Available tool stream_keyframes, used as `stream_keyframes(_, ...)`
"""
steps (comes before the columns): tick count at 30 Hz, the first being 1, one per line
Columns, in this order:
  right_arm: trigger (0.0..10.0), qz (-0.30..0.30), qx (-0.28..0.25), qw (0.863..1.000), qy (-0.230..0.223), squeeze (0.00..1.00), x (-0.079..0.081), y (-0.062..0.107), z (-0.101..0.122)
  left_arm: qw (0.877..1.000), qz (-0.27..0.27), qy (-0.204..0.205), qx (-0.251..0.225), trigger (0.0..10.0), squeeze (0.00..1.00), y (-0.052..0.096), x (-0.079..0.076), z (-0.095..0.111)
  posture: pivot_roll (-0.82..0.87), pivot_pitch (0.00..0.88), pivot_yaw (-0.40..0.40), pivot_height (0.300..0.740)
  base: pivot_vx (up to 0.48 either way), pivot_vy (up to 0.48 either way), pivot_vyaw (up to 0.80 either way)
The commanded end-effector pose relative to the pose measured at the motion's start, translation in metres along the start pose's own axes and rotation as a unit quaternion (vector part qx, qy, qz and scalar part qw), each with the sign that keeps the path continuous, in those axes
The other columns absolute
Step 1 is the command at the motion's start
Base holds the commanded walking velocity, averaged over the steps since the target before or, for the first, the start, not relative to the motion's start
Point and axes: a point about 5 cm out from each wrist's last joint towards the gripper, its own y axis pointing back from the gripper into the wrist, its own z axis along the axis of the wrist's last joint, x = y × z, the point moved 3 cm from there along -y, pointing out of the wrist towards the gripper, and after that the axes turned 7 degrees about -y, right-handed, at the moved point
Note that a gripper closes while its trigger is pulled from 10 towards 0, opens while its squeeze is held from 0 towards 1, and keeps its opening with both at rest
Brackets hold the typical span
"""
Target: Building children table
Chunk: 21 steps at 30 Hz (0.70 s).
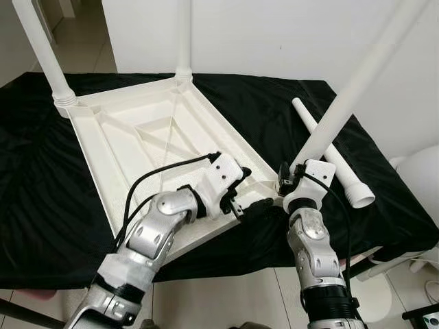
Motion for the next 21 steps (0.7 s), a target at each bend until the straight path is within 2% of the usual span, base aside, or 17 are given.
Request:
stream_keyframes(1, 10.0, 0.002, 0.034, 0.999, -0.012, 0.0, 0.008, 0.008, -0.016, 0.997, 0.08, -0.003, 0.015, 10.0, 0.0, 0.001, 0.016, -0.005, 0.03, 0.0, -0.068, 0.74, 0.0, 0.0, 0.0)
stream_keyframes(7, 10.0, 0.001, 0.029, 1.0, -0.009, 0.0, 0.005, 0.008, -0.013, 0.996, 0.093, -0.007, 0.015, 10.0, 0.0, 0.001, 0.02, -0.004, 0.03, 0.0, -0.066, 0.74, 0.0, 0.0, 0.0)
stream_keyframes(8, 10.0, 0.005, 0.022, 1.0, -0.01, 1.0, 0.004, 0.008, -0.01, 0.996, 0.087, -0.007, 0.013, 10.0, 0.0, 0.0, 0.019, -0.004, 0.03, 0.0, -0.065, 0.74, 0.0, 0.0, 0.0)
stream_keyframes(12, 10.0, 0.036, 0.006, 0.999, -0.002, 1.0, -0.002, 0.009, -0.002, 0.999, 0.053, -0.008, 0.004, 10.0, 0.0, 0.001, 0.009, -0.002, 0.03, 0.0, -0.063, 0.74, 0.0, 0.0, 0.0)
stream_keyframes(21, 10.0, 0.064, 0.011, 0.998, 0.014, 1.0, -0.015, 0.01, 0.001, 0.999, 0.037, -0.01, -0.003, 10.0, 0.0, 0.0, 0.006, 0.0, 0.03, 0.0, -0.059, 0.74, 0.0, 0.0, 0.0)
